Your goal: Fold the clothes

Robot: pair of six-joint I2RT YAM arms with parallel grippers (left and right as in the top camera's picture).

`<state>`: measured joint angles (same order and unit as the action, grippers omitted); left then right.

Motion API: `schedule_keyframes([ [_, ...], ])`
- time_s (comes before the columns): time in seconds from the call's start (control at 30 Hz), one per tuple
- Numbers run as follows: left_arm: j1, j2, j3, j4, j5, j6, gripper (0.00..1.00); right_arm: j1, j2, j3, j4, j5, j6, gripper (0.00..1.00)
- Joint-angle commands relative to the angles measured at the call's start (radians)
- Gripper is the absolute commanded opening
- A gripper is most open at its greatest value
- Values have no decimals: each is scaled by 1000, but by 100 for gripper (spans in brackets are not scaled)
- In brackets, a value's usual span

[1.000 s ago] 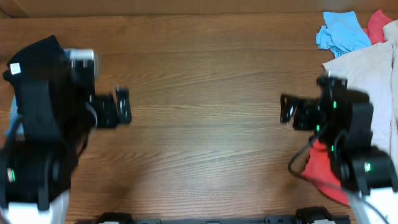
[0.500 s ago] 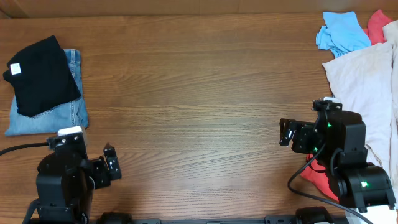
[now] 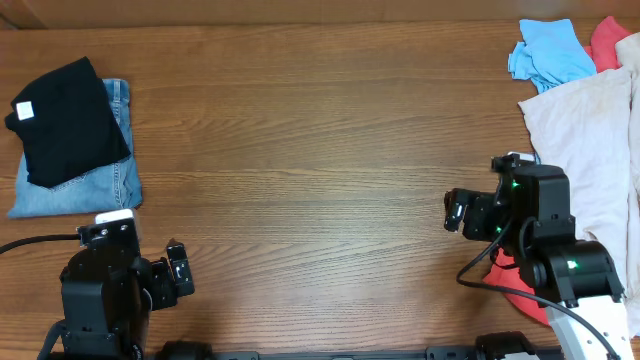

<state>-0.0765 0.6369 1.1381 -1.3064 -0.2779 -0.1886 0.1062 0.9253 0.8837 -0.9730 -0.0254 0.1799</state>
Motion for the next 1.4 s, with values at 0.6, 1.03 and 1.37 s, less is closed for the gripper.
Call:
schedule_keyframes([
  [0.6,4,-4,-4,1,-17,-18,100,6,-714,-560,557,-22,3,100],
  [1.03,4,-4,-4,1,-17,-18,100,11,-910,-875,1067,-27,-126,100],
  [1.37,4,-4,-4,1,-17,-18,100,17,-916,-875,894,-36,-147,100],
])
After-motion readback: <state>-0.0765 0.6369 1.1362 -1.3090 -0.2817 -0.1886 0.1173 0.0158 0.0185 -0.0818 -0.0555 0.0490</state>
